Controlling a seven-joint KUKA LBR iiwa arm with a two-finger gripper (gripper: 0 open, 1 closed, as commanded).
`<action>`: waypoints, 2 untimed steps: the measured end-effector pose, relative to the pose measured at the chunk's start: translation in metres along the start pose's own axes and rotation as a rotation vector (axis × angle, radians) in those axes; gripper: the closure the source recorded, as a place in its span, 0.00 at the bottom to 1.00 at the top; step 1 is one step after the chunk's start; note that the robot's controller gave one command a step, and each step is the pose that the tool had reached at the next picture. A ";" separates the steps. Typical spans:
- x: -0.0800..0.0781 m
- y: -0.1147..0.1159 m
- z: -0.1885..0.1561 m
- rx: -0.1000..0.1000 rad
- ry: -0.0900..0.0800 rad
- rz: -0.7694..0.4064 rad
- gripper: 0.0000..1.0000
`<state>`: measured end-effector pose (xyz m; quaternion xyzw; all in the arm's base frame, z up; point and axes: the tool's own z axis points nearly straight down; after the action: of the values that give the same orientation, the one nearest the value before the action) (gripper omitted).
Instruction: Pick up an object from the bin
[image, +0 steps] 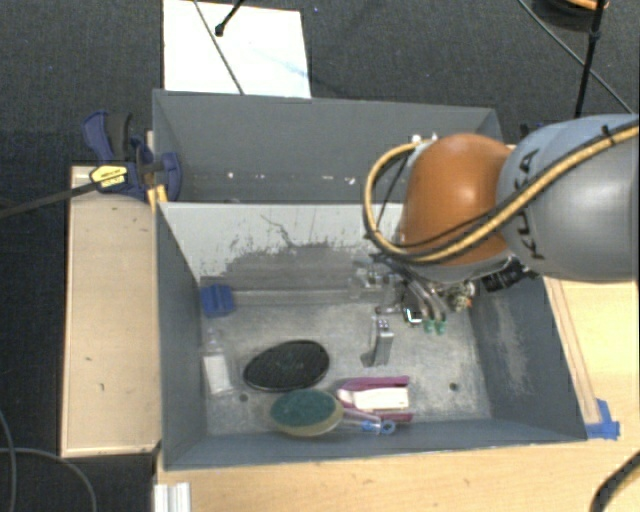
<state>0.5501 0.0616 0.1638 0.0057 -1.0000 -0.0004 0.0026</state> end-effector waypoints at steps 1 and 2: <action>0.018 0.072 0.021 -0.001 -0.005 -0.190 0.00; 0.019 0.112 0.095 -0.001 -0.010 -0.181 0.00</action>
Offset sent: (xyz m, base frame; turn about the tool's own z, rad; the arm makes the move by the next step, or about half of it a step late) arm -0.0189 0.0692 -0.0202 -0.1877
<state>0.5295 0.1732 0.0687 0.0959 -0.9954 -0.0009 -0.0023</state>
